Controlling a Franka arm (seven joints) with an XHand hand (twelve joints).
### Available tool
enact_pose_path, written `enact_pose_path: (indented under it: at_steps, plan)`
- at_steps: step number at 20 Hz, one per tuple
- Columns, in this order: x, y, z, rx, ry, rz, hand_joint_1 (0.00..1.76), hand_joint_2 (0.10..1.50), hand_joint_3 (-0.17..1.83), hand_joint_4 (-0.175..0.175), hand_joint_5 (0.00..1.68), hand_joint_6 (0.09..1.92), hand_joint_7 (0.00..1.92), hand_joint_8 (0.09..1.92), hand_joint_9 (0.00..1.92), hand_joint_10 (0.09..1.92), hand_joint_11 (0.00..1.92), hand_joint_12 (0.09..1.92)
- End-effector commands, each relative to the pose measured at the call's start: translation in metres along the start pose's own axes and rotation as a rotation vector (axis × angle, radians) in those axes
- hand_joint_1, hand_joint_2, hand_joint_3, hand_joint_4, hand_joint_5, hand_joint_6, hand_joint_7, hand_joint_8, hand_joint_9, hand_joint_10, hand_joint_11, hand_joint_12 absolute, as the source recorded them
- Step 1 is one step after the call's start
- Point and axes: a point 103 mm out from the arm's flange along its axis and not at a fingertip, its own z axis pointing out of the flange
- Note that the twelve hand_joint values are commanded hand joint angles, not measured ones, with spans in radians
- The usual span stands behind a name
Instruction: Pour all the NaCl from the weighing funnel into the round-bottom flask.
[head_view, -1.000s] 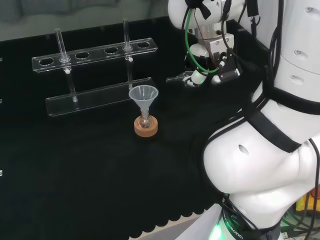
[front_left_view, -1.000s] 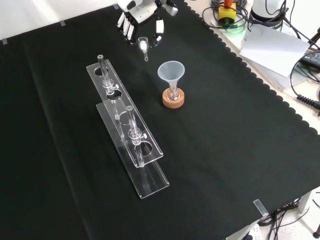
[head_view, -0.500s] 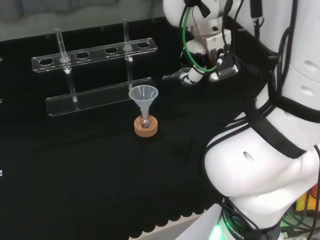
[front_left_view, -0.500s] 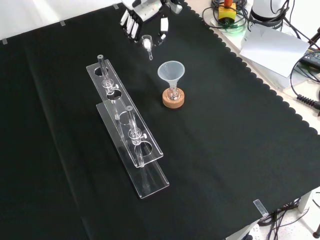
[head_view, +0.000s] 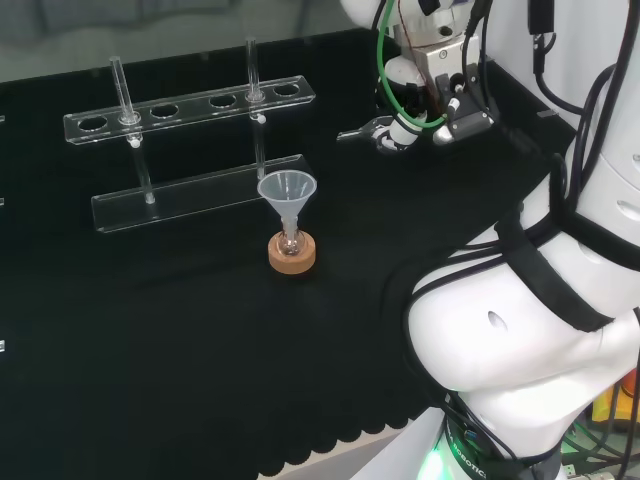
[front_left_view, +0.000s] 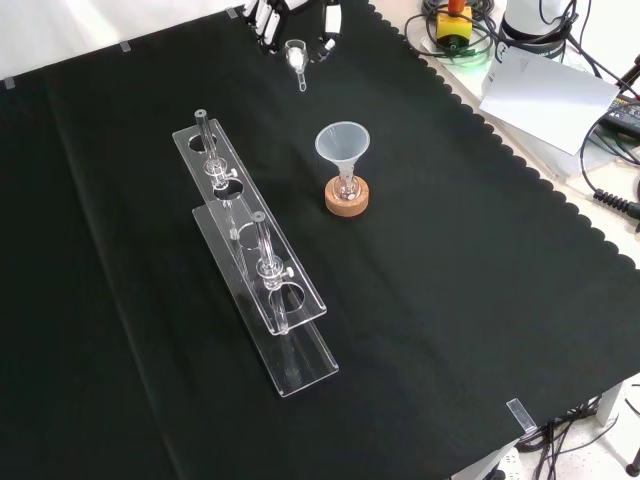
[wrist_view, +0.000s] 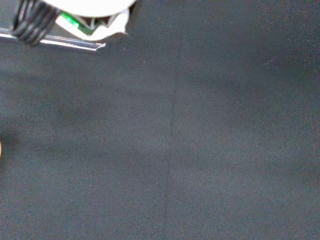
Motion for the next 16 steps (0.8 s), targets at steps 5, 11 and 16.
enact_pose_path:
  at_steps: [5, 11, 16]
  plan:
    - [0.007, -0.005, -0.001, 0.040, 0.006, -0.026, 1.11, 0.60, 0.82, 0.175, 1.20, 0.88, 0.81, 0.62, 0.95, 0.46, 0.58, 1.25]
    - [0.017, -0.009, -0.002, 0.049, -0.002, -0.034, 1.11, 0.60, 0.82, 0.175, 1.20, 0.88, 0.82, 0.62, 0.95, 0.46, 0.59, 1.25]
    - [0.030, -0.013, -0.003, 0.062, -0.020, -0.043, 1.11, 0.60, 0.82, 0.175, 1.20, 0.88, 0.82, 0.62, 0.95, 0.46, 0.59, 1.25]
